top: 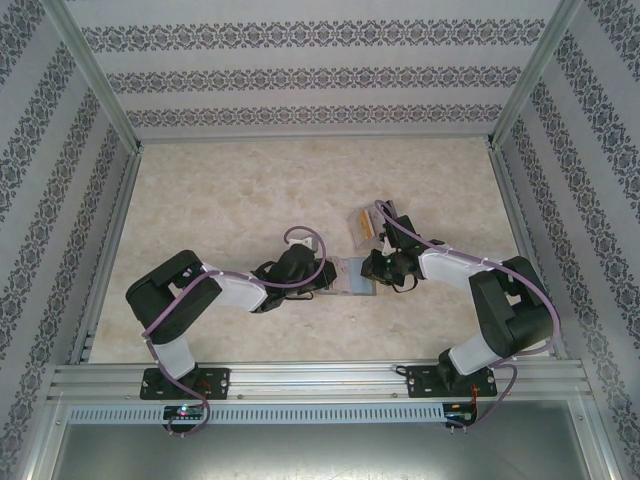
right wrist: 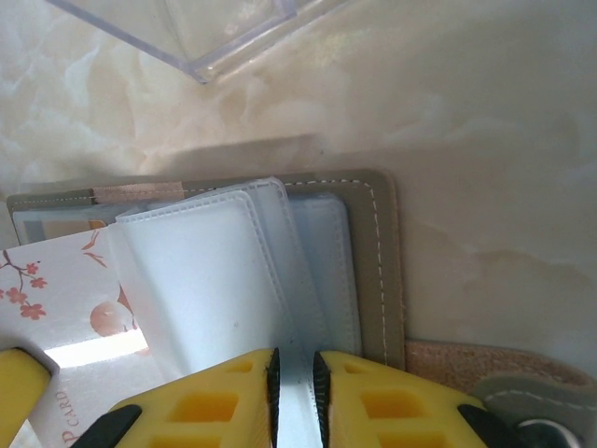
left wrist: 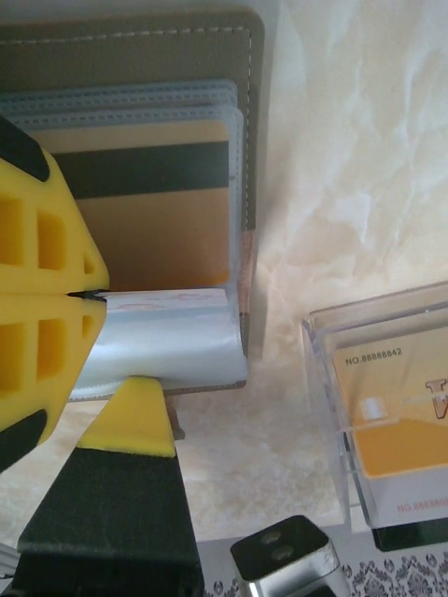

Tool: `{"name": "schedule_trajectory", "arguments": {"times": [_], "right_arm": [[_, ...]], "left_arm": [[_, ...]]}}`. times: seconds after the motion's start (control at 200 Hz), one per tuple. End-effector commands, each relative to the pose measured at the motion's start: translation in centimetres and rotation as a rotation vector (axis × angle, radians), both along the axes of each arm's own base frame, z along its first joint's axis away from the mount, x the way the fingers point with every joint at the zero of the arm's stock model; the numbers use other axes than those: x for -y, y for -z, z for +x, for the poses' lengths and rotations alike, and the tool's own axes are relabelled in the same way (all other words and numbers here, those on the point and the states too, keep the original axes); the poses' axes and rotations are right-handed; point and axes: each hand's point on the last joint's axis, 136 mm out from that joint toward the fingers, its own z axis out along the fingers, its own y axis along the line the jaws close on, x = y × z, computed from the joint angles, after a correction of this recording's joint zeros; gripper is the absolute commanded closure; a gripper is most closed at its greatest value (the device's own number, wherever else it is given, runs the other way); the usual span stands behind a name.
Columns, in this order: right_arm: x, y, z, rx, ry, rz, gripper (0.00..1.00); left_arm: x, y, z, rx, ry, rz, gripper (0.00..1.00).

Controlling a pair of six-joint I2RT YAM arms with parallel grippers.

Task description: Put the credit cards into the card holder

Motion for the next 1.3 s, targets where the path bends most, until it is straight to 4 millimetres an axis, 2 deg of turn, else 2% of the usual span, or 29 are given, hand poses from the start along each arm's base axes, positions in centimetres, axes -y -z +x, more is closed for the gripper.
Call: {"name": "schedule_trajectory", "arguments": {"times": [0.0, 0.325, 0.57, 0.674, 1.004, 1.174, 1.294], "right_arm": [[1.8, 2.4, -1.7, -0.085, 0.027, -0.092, 0.79], [2.3, 2.1, -1.5, -0.079, 0.043, -0.091, 0.78], [2.1, 0.8, -1.0, -0.050, 0.050, -0.060, 0.77], [2.1, 0.8, -1.0, -0.052, 0.050, -0.057, 0.77], [2.2, 1.4, -1.3, -0.068, 0.050, -0.060, 0.77], [2.2, 1.4, -1.3, -0.068, 0.052, -0.063, 0.77], [2.1, 1.6, -1.4, -0.078, 0.047, -0.059, 0.77]], "left_arm": [[0.5, -0.2, -0.4, 0.042, 0.033, -0.022, 1.00], [0.0, -0.5, -1.0, 0.083, 0.037, -0.063, 1.00], [0.3, -1.3, -0.4, 0.100, 0.016, -0.109, 1.00], [0.6, -1.4, -0.3, 0.098, 0.019, -0.121, 1.00], [1.0, -0.2, -0.1, 0.063, -0.001, -0.152, 1.00], [1.1, 1.1, -0.3, 0.006, -0.004, -0.117, 1.00], [1.4, 1.1, -0.2, 0.007, 0.006, -0.121, 1.00]]}}
